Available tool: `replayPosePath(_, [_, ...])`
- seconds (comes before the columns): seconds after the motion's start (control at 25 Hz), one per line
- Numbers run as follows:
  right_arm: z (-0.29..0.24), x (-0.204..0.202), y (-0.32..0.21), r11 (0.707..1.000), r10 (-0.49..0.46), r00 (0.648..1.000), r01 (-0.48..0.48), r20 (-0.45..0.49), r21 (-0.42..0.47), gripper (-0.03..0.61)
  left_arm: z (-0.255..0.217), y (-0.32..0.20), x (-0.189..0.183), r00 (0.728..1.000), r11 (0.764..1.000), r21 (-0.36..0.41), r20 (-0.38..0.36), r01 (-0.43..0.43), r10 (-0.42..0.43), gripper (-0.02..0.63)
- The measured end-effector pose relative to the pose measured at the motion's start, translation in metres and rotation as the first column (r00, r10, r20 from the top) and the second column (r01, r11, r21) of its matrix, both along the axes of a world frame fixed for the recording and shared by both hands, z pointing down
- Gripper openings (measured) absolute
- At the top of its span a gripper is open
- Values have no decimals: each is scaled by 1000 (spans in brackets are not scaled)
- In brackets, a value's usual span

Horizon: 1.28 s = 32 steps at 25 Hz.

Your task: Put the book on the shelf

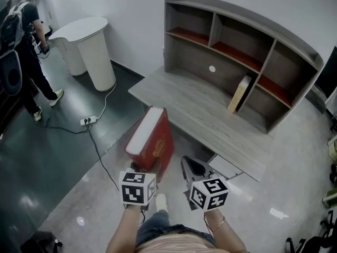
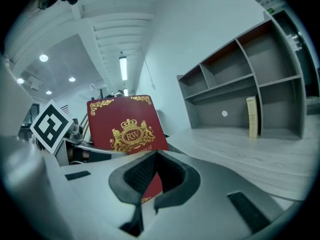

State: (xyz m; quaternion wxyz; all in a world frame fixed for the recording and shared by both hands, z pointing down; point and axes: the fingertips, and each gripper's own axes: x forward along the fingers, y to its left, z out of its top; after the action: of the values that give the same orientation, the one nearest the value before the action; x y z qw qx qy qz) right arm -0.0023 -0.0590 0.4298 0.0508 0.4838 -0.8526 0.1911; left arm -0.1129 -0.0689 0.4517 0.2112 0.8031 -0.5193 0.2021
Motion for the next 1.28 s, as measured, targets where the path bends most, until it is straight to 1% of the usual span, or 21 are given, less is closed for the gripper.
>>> replayPosePath(0.28, [3, -34, -69, 1000, 3, 1000, -3, -3, -19, 9, 1, -71, -21, 999, 999, -11, 6, -41, 41, 229])
replayPosePath(0.48, [4, -45, -109, 999, 36, 999, -36, -15, -22, 9, 2, -116, -29, 997, 997, -11, 0, -83, 83, 229])
replayPosePath(0.72, [6, -42, -144, 996, 78, 996, -80, -45, -30, 9, 1, -157, -21, 992, 992, 3, -4, -127, 127, 229])
replayPosePath(0.96, [14, -34, -185, 994, 98, 994, -100, -47, -46, 9, 3, -206, -7, 989, 989, 17, -3, -145, 145, 229])
replayPosePath(1.28, [23, -23, -272, 994, 93, 995, -95, -43, -54, 9, 11, -296, 6, 988, 988, 17, 8, -152, 152, 229])
